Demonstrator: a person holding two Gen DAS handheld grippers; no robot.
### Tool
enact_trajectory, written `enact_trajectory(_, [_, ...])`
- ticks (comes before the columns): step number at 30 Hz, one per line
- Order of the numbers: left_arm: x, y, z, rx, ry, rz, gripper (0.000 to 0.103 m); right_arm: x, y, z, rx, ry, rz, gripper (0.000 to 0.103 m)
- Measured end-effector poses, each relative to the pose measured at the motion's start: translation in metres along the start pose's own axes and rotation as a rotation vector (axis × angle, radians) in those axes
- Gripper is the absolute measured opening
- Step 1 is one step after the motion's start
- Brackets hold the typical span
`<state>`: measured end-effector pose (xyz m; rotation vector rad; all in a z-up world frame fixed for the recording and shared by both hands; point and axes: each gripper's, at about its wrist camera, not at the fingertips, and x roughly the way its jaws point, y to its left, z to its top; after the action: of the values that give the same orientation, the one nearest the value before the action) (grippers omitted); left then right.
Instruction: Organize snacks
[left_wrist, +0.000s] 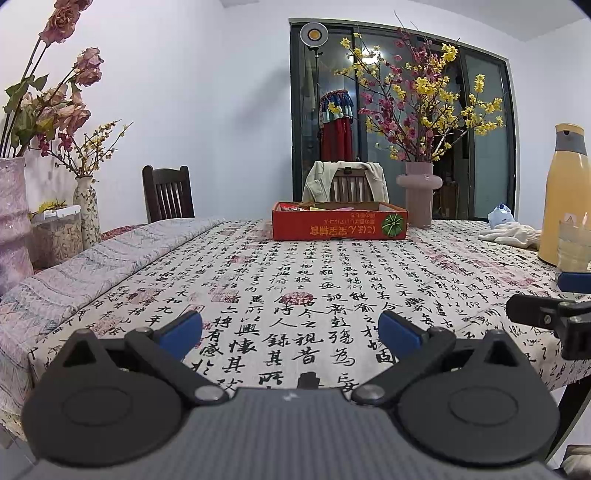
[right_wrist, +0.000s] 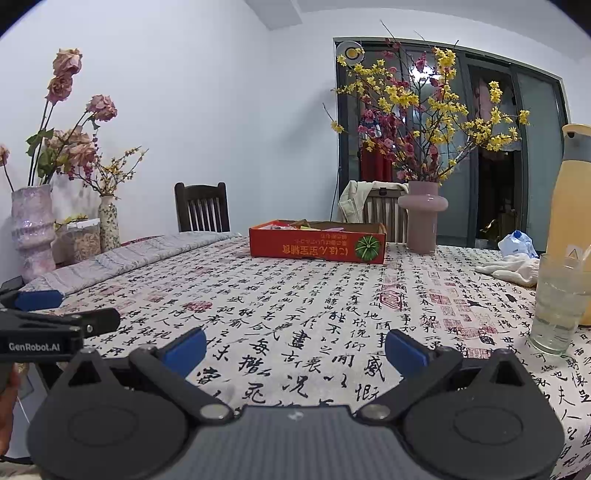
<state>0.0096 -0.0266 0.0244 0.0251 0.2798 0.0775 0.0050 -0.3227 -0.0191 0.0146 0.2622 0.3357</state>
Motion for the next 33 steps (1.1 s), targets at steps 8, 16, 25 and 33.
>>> enact_trajectory(8, [-0.0006, -0.0012, -0.0004, 0.002, -0.001, 0.0, 0.103, -0.0003, -0.0008, -0.0006, -0.001, -0.001, 0.011, 0.103])
enact_trajectory(16, [-0.0005, -0.0013, -0.0006, 0.004, -0.001, 0.0, 0.103, -0.0004, -0.0023, -0.0008, -0.001, 0.0, 0.012, 0.103])
enact_trajectory(25, [-0.0008, -0.0019, -0.0009, 0.006, -0.003, 0.0, 0.103, -0.0007, -0.0022, -0.0016, 0.003, 0.003, 0.014, 0.103])
enact_trajectory(33, [-0.0008, -0.0021, -0.0009, 0.006, -0.004, 0.0, 0.103, -0.0008, -0.0017, -0.0018, 0.004, 0.004, 0.013, 0.103])
